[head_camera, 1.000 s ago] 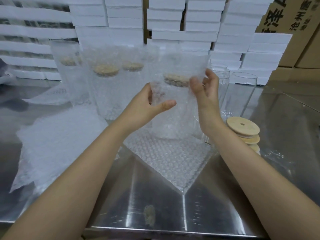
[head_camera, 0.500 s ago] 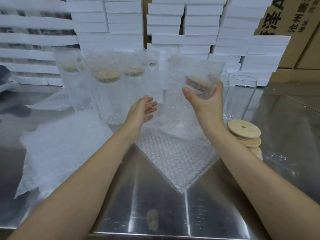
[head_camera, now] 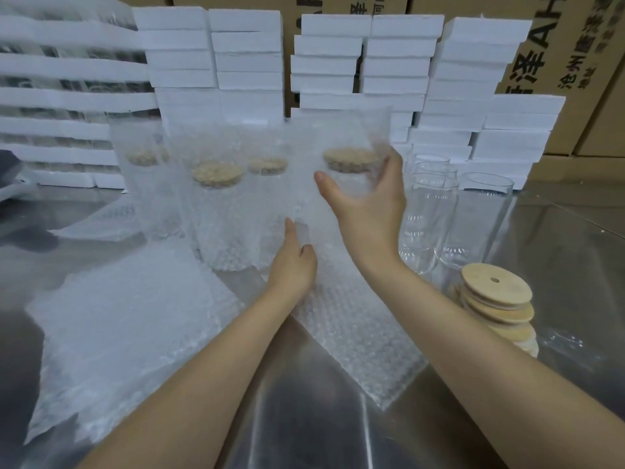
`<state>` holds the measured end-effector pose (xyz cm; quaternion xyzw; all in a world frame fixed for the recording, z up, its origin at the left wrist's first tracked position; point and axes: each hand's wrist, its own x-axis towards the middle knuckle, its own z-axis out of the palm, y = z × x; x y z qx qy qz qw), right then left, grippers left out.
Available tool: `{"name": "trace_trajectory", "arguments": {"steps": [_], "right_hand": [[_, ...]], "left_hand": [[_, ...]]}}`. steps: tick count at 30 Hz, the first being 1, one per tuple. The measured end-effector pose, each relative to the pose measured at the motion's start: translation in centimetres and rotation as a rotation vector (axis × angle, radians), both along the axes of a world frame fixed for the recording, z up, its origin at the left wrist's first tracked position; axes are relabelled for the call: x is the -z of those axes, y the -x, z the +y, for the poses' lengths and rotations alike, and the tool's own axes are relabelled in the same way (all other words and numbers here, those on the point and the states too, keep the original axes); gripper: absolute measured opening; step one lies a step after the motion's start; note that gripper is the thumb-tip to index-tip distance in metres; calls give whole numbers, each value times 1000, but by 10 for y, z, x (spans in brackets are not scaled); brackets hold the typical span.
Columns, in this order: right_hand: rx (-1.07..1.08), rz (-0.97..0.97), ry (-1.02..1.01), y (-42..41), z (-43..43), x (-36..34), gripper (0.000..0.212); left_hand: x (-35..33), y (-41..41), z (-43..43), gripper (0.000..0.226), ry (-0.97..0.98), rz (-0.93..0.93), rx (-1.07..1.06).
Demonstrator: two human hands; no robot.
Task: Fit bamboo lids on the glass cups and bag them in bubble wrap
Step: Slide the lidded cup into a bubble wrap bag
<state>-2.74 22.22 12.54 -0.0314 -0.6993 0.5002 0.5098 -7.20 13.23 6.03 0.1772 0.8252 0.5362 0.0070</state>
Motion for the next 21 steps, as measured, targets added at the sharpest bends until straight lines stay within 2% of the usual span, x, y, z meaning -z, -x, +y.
{"name": "trace_trajectory", "arguments": {"steps": [2,5,6,9,11,21], "right_hand": [[11,-24,-45,17,-4,-2,81],[47,-20,-118,39,-9,-2,79],[56,-19,-145,46,-11,-1,80],[55,-55,-205,67,-13,1,82],[53,-96,-194,79,-10,4,83],[132,-135,-32,119,4,12,85]], "left_hand": [[2,1,-2,64,-2,15,4],[5,-4,0,65,108,80,-7],[8,-5,1,56,165,107,-24],[11,-10,3,13,438,266,-17],[13,-10,4,16,524,340,-21],[16,-6,7,21,522,429,-48]]}}
